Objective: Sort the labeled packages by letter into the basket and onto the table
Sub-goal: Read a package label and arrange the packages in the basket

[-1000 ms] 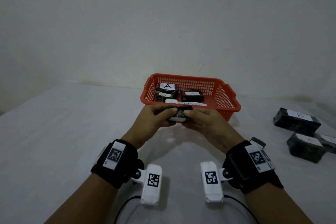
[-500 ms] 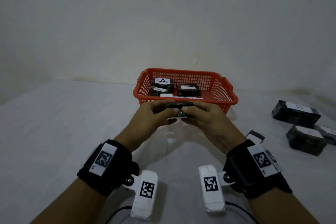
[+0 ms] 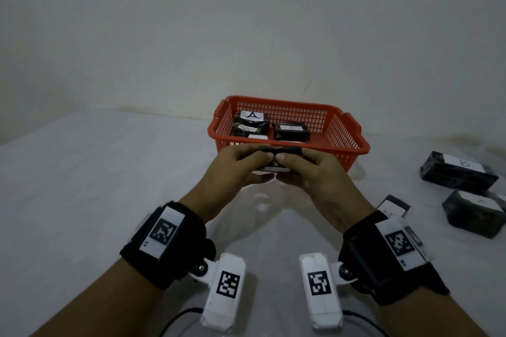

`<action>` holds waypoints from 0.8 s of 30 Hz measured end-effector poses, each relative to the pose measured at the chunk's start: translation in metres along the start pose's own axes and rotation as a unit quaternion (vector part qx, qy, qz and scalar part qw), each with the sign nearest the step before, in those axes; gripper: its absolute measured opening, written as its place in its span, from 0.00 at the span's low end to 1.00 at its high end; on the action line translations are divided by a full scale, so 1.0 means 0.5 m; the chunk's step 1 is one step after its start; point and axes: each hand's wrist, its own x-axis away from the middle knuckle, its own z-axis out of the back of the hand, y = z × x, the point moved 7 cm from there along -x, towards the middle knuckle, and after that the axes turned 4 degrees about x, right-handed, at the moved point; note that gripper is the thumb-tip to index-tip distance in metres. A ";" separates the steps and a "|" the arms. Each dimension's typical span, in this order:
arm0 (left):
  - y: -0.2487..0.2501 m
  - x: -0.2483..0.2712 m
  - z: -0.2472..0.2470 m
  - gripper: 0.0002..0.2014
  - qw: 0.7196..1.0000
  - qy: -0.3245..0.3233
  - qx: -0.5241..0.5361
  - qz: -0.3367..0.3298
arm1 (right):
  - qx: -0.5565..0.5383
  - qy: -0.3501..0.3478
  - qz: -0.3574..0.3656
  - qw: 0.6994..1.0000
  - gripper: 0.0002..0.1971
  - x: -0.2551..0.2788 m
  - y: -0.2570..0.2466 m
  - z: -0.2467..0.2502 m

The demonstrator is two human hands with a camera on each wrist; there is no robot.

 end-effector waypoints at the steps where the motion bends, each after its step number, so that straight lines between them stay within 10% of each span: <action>1: 0.000 0.001 -0.002 0.11 1.000 -0.007 0.004 0.002 | 0.004 0.006 0.007 1.000 0.13 0.001 -0.001 0.001; 24: 0.012 0.006 0.004 0.17 0.999 -0.035 0.014 0.002 | 0.031 -0.025 0.043 0.998 0.19 0.007 -0.024 0.021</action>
